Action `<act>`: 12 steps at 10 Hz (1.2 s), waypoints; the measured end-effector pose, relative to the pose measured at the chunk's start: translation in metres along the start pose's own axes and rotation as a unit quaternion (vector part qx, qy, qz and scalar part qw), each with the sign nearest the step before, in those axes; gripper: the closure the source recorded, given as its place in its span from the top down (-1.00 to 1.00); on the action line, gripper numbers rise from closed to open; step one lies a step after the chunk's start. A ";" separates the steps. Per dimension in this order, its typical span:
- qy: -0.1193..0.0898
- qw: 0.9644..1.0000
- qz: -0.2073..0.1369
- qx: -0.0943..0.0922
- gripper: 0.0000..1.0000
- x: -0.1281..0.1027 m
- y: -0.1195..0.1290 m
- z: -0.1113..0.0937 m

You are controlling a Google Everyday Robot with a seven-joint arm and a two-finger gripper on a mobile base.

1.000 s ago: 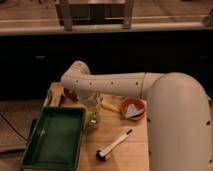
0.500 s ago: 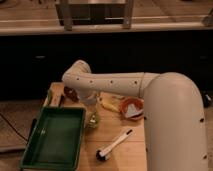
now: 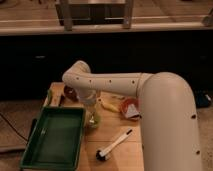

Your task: Place fork in plastic cup

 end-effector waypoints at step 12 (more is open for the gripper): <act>-0.035 0.999 0.010 0.004 0.60 0.009 -0.002 0.006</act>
